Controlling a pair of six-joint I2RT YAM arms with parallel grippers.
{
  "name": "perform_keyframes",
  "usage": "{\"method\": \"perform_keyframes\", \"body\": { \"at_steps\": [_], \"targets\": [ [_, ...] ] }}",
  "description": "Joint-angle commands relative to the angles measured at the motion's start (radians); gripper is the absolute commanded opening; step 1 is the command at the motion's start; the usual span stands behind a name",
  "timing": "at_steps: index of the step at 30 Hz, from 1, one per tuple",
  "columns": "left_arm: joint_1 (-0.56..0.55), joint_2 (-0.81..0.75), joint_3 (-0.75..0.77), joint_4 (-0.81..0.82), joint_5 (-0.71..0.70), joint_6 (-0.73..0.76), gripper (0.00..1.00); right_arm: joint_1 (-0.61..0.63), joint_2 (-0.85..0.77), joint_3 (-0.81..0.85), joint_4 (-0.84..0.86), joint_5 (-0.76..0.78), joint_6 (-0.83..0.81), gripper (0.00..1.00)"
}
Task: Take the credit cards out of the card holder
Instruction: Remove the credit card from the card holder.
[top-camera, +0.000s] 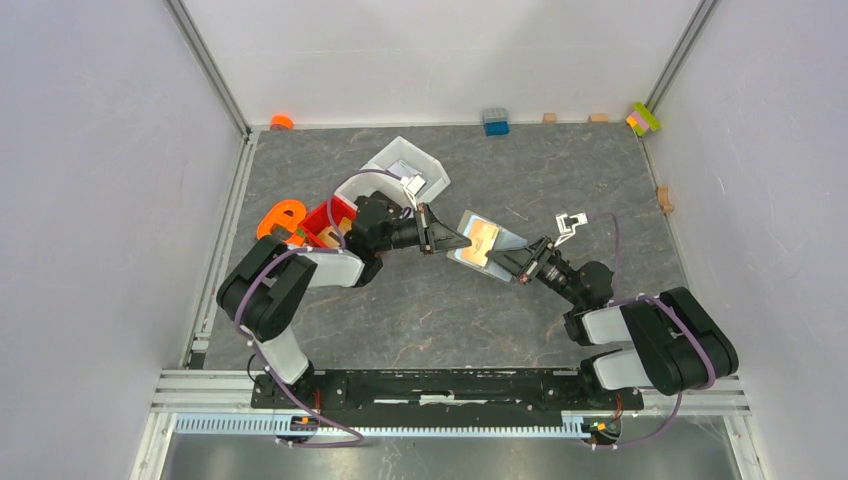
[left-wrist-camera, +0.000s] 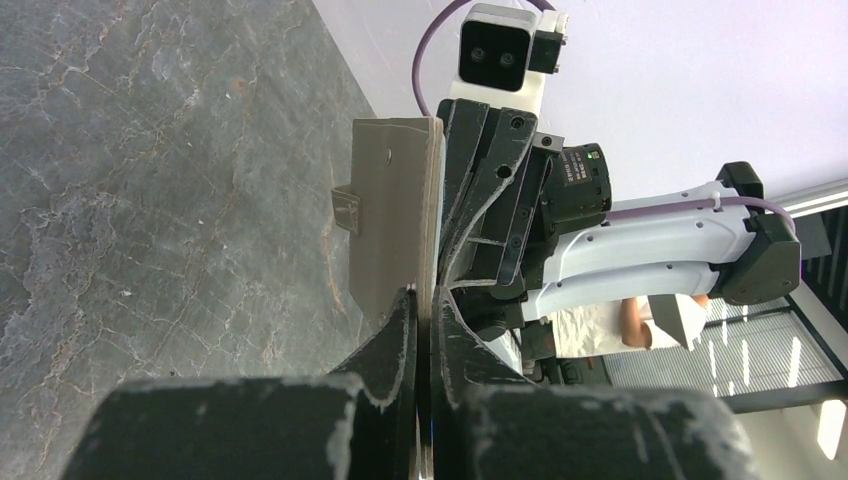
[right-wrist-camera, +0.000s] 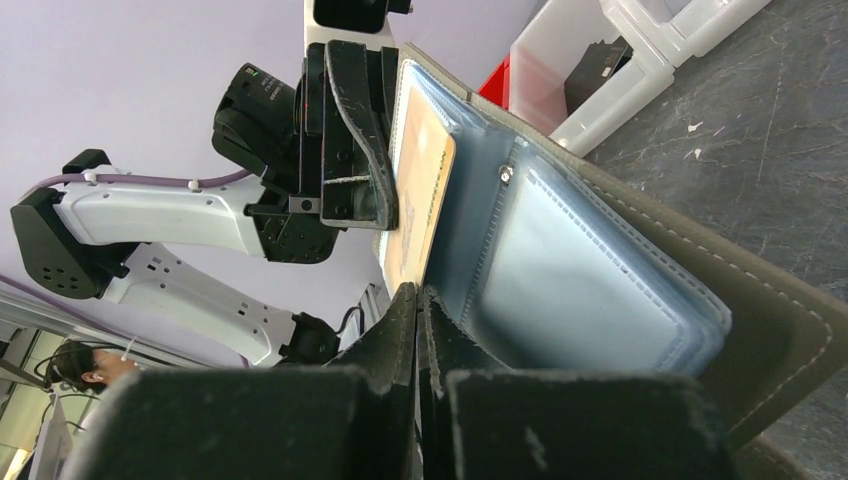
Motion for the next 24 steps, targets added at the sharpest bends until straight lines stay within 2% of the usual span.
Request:
{"method": "perform_keyframes", "body": {
  "at_steps": [1, 5, 8, 17, 20, 22, 24],
  "targets": [
    [0.005, -0.034, 0.001, 0.076, -0.008, -0.009, 0.06, 0.004, -0.009, -0.003, 0.279, -0.010, -0.001, 0.00],
    [0.030, -0.028, -0.024, 0.152, -0.008, -0.056, 0.06, -0.006, -0.001, -0.010, 0.285, -0.008, 0.008, 0.00],
    [0.030, -0.031, -0.025, 0.150, -0.008, -0.054, 0.02, -0.009, 0.002, -0.010, 0.291, -0.009, 0.014, 0.00],
    [0.032, -0.035, -0.030, 0.160, -0.010, -0.055, 0.02, -0.011, 0.004, -0.006, 0.296, -0.017, 0.017, 0.01],
    [0.028, -0.025, -0.022, 0.175, 0.005, -0.066, 0.02, -0.011, 0.010, -0.003, 0.311, -0.020, 0.026, 0.27],
    [0.023, -0.021, -0.016, 0.176, 0.009, -0.065, 0.02, -0.011, 0.012, -0.004, 0.316, -0.019, 0.029, 0.35],
    [0.015, -0.023, -0.012, 0.163, 0.009, -0.055, 0.02, -0.011, 0.013, 0.000, 0.324, -0.025, 0.036, 0.38]
  ]
}}
